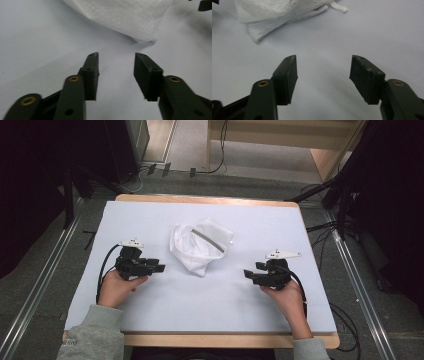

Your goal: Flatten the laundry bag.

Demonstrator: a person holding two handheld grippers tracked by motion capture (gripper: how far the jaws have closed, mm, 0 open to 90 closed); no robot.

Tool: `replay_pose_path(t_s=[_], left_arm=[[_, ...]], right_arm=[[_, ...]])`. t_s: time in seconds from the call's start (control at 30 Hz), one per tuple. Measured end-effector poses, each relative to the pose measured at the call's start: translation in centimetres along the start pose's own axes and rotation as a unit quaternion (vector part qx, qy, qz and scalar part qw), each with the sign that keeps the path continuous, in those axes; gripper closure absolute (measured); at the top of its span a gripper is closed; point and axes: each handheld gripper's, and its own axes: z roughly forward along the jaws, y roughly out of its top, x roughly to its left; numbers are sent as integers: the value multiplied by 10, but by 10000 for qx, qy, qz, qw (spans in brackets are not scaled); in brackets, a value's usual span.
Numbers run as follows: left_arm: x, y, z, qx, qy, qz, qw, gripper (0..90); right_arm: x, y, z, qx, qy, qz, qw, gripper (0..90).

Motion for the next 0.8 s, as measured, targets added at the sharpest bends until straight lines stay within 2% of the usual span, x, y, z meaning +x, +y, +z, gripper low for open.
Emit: replay_pose_path(t_s=[0.13, 0.2, 0.33, 0.6, 0.8], left_arm=[[1, 1, -2, -145, -113, -91, 9998, 452], [1, 1, -2, -175, -84, -102, 9998, 422], [2, -1, -2, -203, -89, -180, 9996, 373], [4, -5, -4, -149, 46, -223, 9996, 354], [3, -7, -5, -146, 66, -220, 9996, 338]], right_arm=[[0, 0, 2, 102, 75, 31, 9999, 481], [1, 0, 4, 216, 112, 34, 9997, 488], [5, 1, 6, 243, 160, -36, 9996, 487], [10, 4, 13, 313, 96, -240, 9992, 447], [10, 5, 15, 326, 125, -178, 9992, 431]])
